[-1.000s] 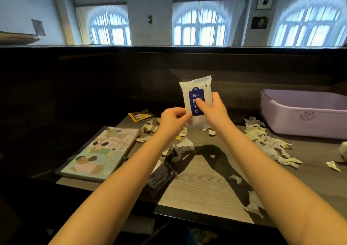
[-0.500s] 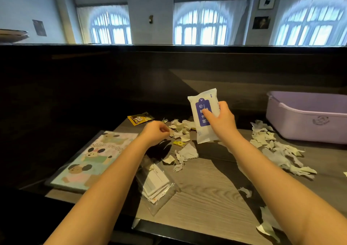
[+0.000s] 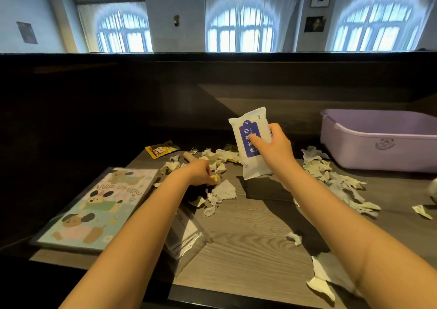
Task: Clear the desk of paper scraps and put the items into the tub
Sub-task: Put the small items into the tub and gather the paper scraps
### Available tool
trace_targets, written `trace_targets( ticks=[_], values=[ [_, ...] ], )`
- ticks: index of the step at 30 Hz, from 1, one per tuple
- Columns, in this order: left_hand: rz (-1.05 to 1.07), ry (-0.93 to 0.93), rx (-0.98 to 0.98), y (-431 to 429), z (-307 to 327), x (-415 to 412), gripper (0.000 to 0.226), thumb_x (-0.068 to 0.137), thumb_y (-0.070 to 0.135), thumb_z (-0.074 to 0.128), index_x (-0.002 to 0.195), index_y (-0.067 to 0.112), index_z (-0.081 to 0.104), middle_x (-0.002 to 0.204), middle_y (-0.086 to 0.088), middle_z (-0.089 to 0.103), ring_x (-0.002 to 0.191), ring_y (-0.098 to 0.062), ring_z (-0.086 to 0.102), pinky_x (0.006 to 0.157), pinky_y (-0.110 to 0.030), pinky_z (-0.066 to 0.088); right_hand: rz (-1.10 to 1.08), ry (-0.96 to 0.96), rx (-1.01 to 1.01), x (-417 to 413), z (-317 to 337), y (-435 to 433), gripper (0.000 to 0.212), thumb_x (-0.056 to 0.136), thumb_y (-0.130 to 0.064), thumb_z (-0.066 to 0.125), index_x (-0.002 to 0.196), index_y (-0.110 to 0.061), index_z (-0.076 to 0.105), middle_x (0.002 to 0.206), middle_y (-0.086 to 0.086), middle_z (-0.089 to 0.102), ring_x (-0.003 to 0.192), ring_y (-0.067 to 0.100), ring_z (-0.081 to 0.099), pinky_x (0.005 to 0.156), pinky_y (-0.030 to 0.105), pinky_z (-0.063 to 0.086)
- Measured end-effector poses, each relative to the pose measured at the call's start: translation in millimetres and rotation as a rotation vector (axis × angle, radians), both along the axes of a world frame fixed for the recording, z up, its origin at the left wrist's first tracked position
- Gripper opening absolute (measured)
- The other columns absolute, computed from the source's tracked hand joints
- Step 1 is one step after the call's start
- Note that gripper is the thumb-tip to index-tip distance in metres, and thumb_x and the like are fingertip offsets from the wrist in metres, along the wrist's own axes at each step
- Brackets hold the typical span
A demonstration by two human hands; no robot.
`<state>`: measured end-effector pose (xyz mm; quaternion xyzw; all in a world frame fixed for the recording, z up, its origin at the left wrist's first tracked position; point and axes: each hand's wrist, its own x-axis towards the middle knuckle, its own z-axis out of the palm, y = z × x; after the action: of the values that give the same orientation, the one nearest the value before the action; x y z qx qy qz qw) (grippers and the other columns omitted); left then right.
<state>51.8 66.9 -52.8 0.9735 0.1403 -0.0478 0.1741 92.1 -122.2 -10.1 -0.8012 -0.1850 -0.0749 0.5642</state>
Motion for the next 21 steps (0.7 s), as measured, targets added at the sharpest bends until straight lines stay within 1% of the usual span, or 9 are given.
trace_targets(
  ticks=[3, 5, 8, 11, 13, 14, 16, 18, 21],
  values=[
    [-0.008, -0.125, -0.106, -1.8, -3.3, -6.1, 0.023, 0.085, 0.017, 0.065, 0.071, 0.017, 0.046, 0.099, -0.007, 0.05, 0.075, -0.016, 0.05, 0.067, -0.023, 0.045, 0.007, 0.014, 0.017, -4.9, 1.5, -3.4, 0.043, 0.089, -0.031, 0.061, 0.124, -0.014, 0.042, 0.124, 0.004, 0.056, 0.092, 0.01, 0.055, 0.069, 0.022, 0.048],
    [0.014, -0.222, -0.178, -1.9, -6.7, -13.5, 0.023, 0.082, 0.011, 0.067, 0.07, 0.016, 0.047, 0.085, -0.003, 0.052, 0.074, -0.016, 0.052, 0.06, -0.019, 0.042, 0.014, 0.016, 0.015, -9.4, 3.2, -5.7, 0.043, 0.089, -0.031, 0.061, 0.124, -0.013, 0.042, 0.125, 0.005, 0.056, 0.092, 0.009, 0.054, 0.064, 0.017, 0.046],
    [0.099, -0.38, -0.296, -0.9, -7.8, -25.2, 0.025, 0.08, 0.008, 0.068, 0.072, 0.017, 0.046, 0.081, -0.002, 0.052, 0.073, -0.016, 0.052, 0.06, -0.019, 0.043, 0.017, 0.019, 0.01, -15.5, 6.6, -11.0, 0.044, 0.09, -0.03, 0.061, 0.125, -0.013, 0.042, 0.125, 0.005, 0.056, 0.091, 0.009, 0.054, 0.061, 0.015, 0.044],
    [0.141, -0.547, -0.426, -7.8, 7.1, -38.7, 0.025, 0.081, 0.005, 0.068, 0.088, 0.017, 0.047, 0.073, 0.002, 0.051, 0.063, -0.008, 0.048, 0.053, -0.014, 0.039, 0.016, 0.021, 0.013, -19.6, 10.9, -21.5, 0.043, 0.09, -0.03, 0.061, 0.125, -0.013, 0.042, 0.121, 0.003, 0.056, 0.09, 0.008, 0.053, 0.059, 0.014, 0.042],
    [0.108, -0.62, -0.463, -17.1, 20.7, -46.5, 0.024, 0.084, 0.009, 0.067, 0.1, 0.018, 0.051, 0.077, 0.002, 0.057, 0.067, -0.007, 0.054, 0.055, -0.014, 0.041, 0.015, 0.04, 0.027, -21.0, 14.0, -32.4, 0.042, 0.09, -0.03, 0.06, 0.124, -0.013, 0.042, 0.119, 0.002, 0.056, 0.088, 0.007, 0.054, 0.058, 0.015, 0.042],
    [0.092, -0.646, -0.477, -22.0, 26.4, -48.7, 0.02, 0.085, 0.012, 0.066, 0.102, 0.018, 0.055, 0.08, 0.003, 0.059, 0.071, -0.007, 0.056, 0.057, -0.013, 0.042, 0.015, 0.057, 0.037, -21.2, 15.9, -38.7, 0.041, 0.09, -0.03, 0.06, 0.124, -0.013, 0.042, 0.119, 0.003, 0.056, 0.088, 0.008, 0.054, 0.058, 0.016, 0.043],
    [0.078, -0.677, -0.519, -34.6, 35.9, -48.9, 0.009, 0.087, 0.017, 0.064, 0.096, 0.015, 0.063, 0.081, 0.004, 0.062, 0.075, -0.008, 0.058, 0.061, -0.016, 0.044, 0.014, 0.098, 0.052, -21.1, 19.5, -53.3, 0.04, 0.092, -0.026, 0.058, 0.126, -0.013, 0.041, 0.118, 0.004, 0.056, 0.082, 0.007, 0.055, 0.058, 0.018, 0.042],
    [0.066, -0.678, -0.586, -50.9, 43.9, -43.8, 0.001, 0.087, 0.018, 0.063, 0.086, 0.018, 0.062, 0.079, 0.003, 0.061, 0.074, -0.011, 0.057, 0.062, -0.02, 0.045, 0.012, 0.153, 0.064, -20.7, 24.5, -69.5, 0.043, 0.092, -0.023, 0.057, 0.129, -0.013, 0.037, 0.112, 0.001, 0.052, 0.077, 0.007, 0.054, 0.056, 0.019, 0.041],
    [0.027, -0.654, -0.679, -83.6, 54.2, -33.9, 0.007, 0.089, 0.016, 0.06, 0.083, 0.019, 0.059, 0.077, 0.003, 0.058, 0.071, -0.01, 0.053, 0.061, -0.02, 0.042, -0.015, 0.221, 0.058, -18.5, 31.6, -94.3, 0.049, 0.091, -0.019, 0.059, 0.132, -0.015, 0.033, 0.109, 0.0, 0.047, 0.076, 0.009, 0.053, 0.056, 0.021, 0.042]
  ],
)
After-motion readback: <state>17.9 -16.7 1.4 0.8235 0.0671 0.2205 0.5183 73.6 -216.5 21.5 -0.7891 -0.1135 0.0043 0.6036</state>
